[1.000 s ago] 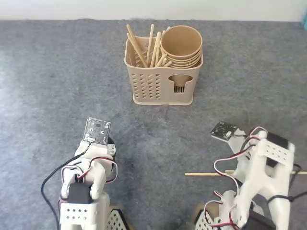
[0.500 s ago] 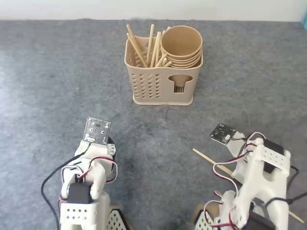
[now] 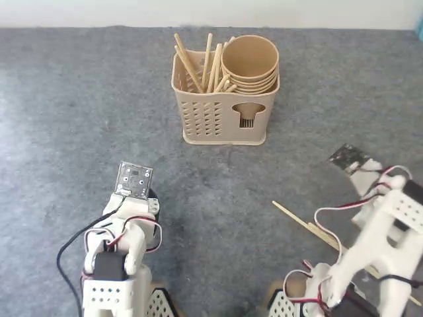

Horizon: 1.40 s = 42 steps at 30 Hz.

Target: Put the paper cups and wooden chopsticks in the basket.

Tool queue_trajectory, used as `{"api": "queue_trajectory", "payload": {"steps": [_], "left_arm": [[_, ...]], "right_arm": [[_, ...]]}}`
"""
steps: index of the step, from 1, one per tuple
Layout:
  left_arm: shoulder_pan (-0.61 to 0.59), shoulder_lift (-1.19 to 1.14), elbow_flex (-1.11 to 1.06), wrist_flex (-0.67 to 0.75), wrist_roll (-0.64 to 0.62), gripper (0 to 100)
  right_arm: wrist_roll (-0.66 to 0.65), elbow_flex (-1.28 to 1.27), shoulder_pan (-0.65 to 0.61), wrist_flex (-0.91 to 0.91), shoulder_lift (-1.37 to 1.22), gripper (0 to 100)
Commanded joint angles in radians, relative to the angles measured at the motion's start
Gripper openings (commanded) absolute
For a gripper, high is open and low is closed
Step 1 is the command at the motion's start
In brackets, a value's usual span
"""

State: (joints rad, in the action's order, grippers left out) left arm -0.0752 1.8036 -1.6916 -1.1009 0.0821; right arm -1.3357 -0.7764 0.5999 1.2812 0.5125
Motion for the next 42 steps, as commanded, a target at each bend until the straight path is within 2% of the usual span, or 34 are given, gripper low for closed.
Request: {"api": "queue_trajectory", "payload": {"steps": [1, 4, 9, 12, 17, 22, 26, 32, 42], "left_arm": [[0.005, 0.017, 0.007, 0.028, 0.006, 1], [0.005, 0.017, 0.007, 0.028, 0.006, 1], [0.005, 0.017, 0.007, 0.028, 0.006, 1], [0.005, 0.017, 0.007, 0.028, 0.006, 1], [0.005, 0.017, 0.007, 0.028, 0.006, 1], [0.005, 0.017, 0.007, 0.028, 0.006, 1], [0.005, 0.017, 0.007, 0.028, 0.006, 1], [0.005, 0.017, 0.007, 0.028, 0.006, 1], [0.005, 0.017, 0.007, 0.025, 0.006, 1]], "right_arm": [[-0.018, 0.094, 0.01, 0.145, 0.005, 1.1], [-0.011, 0.083, -0.044, 0.22, 0.005, 2.9], [0.115, 0.037, -0.163, 0.22, 0.005, 20.7], [0.176, -0.005, -0.285, 0.213, 0.005, 24.5], [0.42, -0.101, -0.504, 0.013, 0.004, 24.5], [0.546, -0.204, -0.648, -0.171, -0.005, 24.4], [0.586, -0.258, -0.687, -0.266, -0.005, 22.4], [0.578, -0.361, -0.685, -0.4, -0.007, 5.6], [0.577, -0.397, -0.687, -0.444, -0.007, 12.5]]}}
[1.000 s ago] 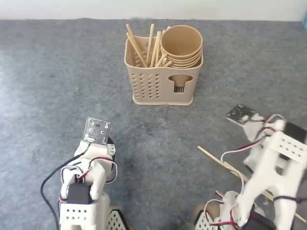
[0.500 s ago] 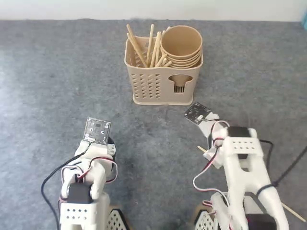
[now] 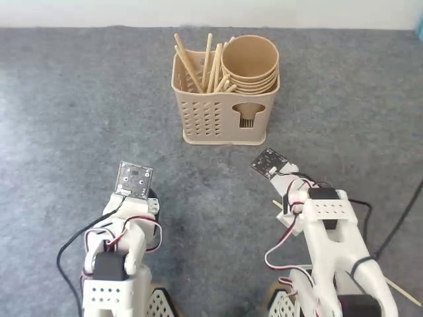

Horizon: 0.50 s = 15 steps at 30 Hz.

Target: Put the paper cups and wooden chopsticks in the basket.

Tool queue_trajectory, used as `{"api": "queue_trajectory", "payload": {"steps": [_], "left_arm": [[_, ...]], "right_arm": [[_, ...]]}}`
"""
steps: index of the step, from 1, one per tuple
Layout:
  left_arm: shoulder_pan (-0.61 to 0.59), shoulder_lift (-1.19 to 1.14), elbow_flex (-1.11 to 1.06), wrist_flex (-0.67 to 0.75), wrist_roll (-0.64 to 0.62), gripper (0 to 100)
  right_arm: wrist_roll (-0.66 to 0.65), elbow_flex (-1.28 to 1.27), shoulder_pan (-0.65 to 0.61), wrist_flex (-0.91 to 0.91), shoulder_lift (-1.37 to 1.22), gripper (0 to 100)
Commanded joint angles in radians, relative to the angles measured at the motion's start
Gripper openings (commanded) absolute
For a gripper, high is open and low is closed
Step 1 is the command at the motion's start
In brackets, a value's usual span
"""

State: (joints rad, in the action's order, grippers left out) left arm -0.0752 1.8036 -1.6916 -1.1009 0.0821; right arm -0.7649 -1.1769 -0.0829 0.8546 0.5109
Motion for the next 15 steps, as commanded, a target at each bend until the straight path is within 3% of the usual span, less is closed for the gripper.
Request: {"api": "queue_trajectory", "payload": {"steps": [1, 6, 15], "left_arm": [[0.005, 0.017, 0.007, 0.025, 0.006, 1], [0.005, 0.017, 0.007, 0.023, 0.006, 1], [0.005, 0.017, 0.007, 0.023, 0.006, 1]], "right_arm": [[0.006, 0.003, -0.004, -0.019, -0.005, 11.6], [0.006, 0.0, -0.005, -0.016, -0.005, 0.3], [0.008, 0.098, 0.059, 0.061, 0.117, 0.8]]}}
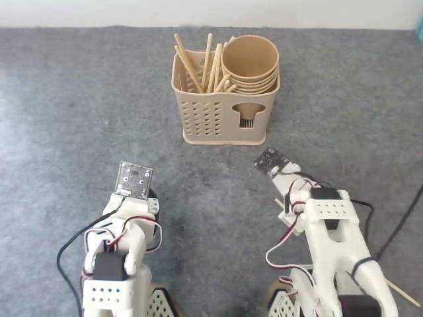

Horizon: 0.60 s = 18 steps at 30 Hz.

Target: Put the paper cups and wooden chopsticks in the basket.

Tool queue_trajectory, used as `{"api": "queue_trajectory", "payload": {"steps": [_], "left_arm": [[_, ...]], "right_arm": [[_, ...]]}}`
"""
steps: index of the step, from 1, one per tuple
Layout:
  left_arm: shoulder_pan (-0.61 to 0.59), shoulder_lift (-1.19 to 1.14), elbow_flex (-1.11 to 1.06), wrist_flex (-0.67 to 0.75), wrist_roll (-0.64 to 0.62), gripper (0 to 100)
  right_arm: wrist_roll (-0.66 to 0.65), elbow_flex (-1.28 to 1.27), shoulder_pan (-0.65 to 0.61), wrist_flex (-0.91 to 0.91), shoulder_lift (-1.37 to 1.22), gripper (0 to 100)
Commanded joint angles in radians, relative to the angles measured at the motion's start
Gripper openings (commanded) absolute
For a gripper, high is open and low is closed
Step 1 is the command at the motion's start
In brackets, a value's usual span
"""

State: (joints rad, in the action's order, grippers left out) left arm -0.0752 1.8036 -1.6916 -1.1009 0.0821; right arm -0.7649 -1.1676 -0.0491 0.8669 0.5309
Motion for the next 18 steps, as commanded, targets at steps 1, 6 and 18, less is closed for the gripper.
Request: {"api": "queue_trajectory", "payload": {"steps": [1, 6, 18], "left_arm": [[0.005, 0.017, 0.007, 0.025, 0.006, 1], [0.005, 0.017, 0.007, 0.026, 0.006, 1], [0.005, 0.017, 0.007, 0.025, 0.006, 1]], "right_arm": [[0.008, 0.123, 0.025, 0.091, 0.136, 0.8], [0.015, 0.327, 0.018, 0.289, 0.4, 0.8], [0.503, 0.647, -0.048, 0.081, 0.696, 0.8]]}}
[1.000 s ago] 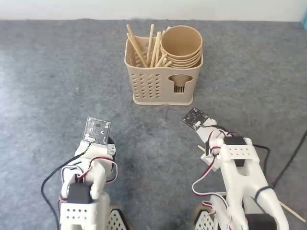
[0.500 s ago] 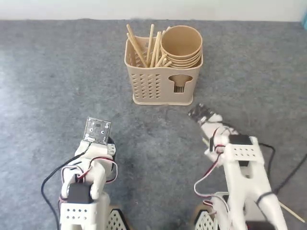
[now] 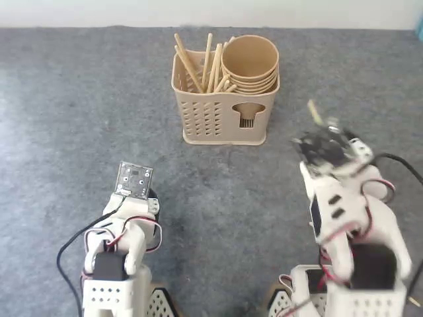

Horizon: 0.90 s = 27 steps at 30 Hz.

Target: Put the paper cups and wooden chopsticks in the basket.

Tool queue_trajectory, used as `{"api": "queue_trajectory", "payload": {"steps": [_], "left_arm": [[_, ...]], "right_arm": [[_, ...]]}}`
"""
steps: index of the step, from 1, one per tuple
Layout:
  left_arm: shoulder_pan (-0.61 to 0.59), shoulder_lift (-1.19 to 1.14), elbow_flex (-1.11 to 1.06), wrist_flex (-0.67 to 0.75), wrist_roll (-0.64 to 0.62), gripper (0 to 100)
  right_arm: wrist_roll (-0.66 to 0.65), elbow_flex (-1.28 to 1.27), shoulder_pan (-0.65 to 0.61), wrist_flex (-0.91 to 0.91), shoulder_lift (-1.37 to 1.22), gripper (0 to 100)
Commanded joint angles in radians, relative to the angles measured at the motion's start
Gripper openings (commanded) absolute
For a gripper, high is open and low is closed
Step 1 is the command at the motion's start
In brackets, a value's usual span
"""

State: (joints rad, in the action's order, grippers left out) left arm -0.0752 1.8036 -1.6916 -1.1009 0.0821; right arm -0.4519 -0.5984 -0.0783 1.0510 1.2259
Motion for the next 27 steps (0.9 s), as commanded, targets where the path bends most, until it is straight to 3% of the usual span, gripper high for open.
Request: {"api": "queue_trajectory", "payload": {"steps": [1, 7, 11, 17, 27], "left_arm": [[0.005, 0.017, 0.007, 0.025, 0.006, 1], [0.005, 0.017, 0.007, 0.023, 0.006, 1], [0.003, 0.017, 0.007, 0.023, 0.006, 1], [0.003, 0.017, 0.007, 0.023, 0.006, 1], [0.003, 0.017, 0.007, 0.026, 0.006, 1]], "right_arm": [[0.259, 0.08, -0.028, -0.147, 0.001, 0.8], [0.595, 0.071, -0.119, -0.458, 0.001, 0.9], [0.743, 0.002, -0.185, -0.746, -0.002, 0.9], [0.75, -0.038, -0.268, -1.052, -0.165, 0.9], [0.75, 0.315, -0.306, -1.165, -0.727, 0.9]]}}
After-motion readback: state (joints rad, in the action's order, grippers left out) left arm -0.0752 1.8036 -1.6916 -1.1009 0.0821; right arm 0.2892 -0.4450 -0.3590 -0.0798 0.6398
